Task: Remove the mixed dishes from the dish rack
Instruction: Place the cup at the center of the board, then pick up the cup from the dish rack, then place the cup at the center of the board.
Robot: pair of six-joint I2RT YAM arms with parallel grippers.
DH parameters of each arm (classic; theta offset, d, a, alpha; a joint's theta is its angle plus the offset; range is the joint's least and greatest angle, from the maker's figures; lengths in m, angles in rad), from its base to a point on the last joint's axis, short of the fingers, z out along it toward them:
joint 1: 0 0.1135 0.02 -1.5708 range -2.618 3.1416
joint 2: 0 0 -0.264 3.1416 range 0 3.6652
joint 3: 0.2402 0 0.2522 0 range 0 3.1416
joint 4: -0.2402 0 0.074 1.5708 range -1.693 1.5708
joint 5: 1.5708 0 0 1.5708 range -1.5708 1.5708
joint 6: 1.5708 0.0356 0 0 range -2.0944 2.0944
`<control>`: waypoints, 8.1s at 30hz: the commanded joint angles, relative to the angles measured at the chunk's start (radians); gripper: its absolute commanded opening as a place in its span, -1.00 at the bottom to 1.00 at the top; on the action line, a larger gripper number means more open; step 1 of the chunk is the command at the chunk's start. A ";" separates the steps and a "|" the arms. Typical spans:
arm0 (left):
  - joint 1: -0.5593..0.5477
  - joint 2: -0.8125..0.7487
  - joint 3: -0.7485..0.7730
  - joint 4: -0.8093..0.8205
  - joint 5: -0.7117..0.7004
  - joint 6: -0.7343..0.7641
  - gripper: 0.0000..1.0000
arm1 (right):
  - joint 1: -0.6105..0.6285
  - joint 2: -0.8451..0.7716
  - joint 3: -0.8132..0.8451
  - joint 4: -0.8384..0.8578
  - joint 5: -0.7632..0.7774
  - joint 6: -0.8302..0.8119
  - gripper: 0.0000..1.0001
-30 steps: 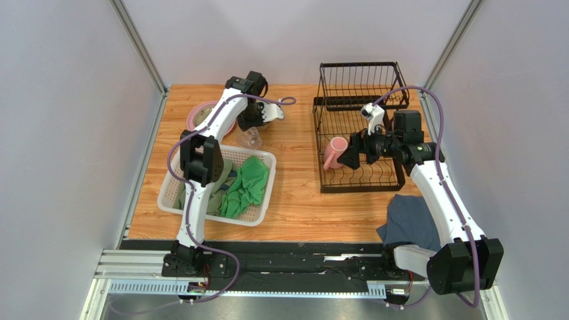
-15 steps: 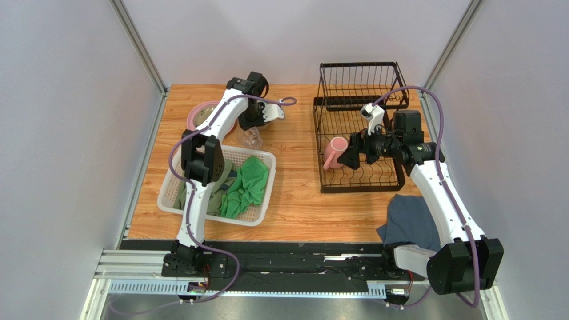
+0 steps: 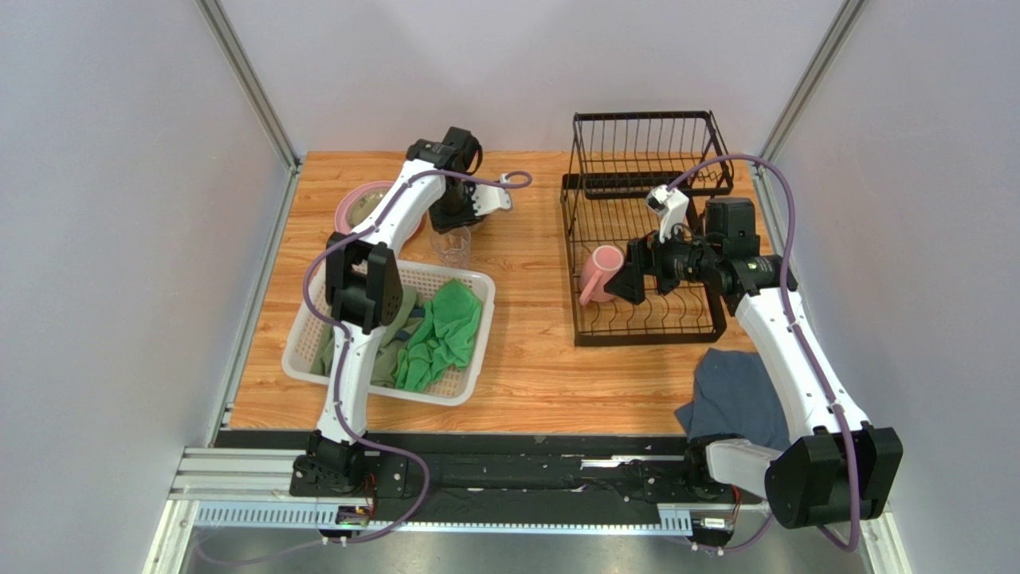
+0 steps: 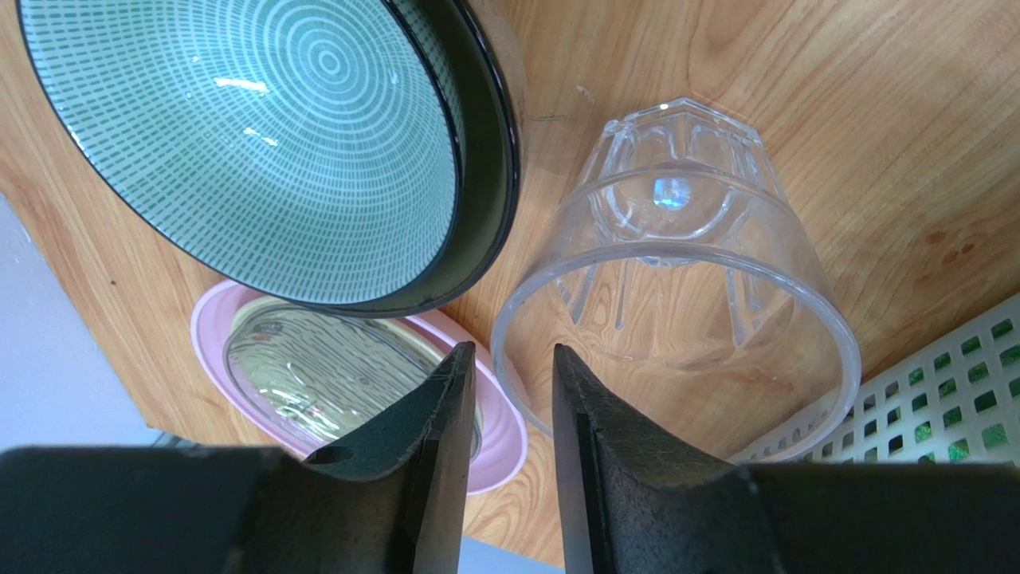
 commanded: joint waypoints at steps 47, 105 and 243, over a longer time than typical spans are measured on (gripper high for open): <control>0.044 -0.779 -0.813 0.760 0.164 -0.441 0.93 | 0.389 0.250 -0.053 0.324 0.958 0.287 0.69; 0.046 -0.940 -0.997 0.792 0.178 -0.404 0.98 | 0.389 0.281 -0.175 0.346 0.919 0.155 -0.10; -0.241 -1.152 -1.603 2.057 0.460 -0.541 0.70 | 0.153 0.250 0.205 0.413 -0.558 0.671 -1.00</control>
